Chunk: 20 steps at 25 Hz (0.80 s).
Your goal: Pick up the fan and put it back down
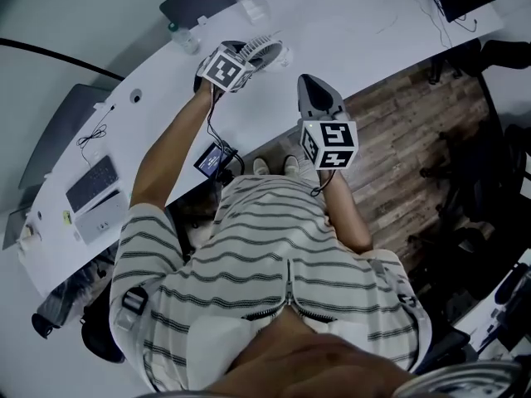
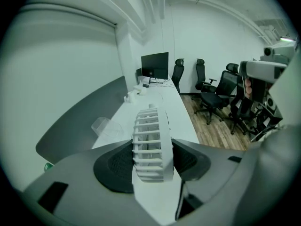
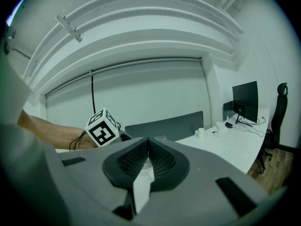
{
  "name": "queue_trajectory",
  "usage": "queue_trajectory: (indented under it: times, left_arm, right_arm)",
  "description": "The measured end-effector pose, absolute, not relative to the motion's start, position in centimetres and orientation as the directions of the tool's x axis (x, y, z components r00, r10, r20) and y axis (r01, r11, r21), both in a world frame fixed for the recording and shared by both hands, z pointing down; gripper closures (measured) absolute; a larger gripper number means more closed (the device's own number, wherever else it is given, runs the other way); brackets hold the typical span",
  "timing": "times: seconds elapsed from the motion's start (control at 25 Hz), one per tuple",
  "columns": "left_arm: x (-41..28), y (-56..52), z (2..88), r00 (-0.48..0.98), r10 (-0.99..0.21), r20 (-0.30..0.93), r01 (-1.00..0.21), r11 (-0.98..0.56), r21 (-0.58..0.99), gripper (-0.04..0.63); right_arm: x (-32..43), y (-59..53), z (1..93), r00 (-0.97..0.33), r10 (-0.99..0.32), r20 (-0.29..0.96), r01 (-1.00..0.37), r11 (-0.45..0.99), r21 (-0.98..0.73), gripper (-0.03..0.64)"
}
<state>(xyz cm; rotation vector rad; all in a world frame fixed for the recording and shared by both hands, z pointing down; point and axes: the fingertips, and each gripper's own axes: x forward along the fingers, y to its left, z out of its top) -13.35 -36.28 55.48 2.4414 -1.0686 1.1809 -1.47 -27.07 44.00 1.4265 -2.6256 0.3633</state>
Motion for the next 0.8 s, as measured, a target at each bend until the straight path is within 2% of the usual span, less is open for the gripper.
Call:
queue_trajectory:
  times: [0.8]
  left_arm:
    - [-12.1, -31.4, 48.8, 0.465, -0.691, 0.553, -0.825, -0.565, -0.012, 0.365]
  right_arm:
    - [-2.3, -26.8, 43.3, -0.549, -0.803, 0.231, -0.836, 0.536, -0.121, 0.604]
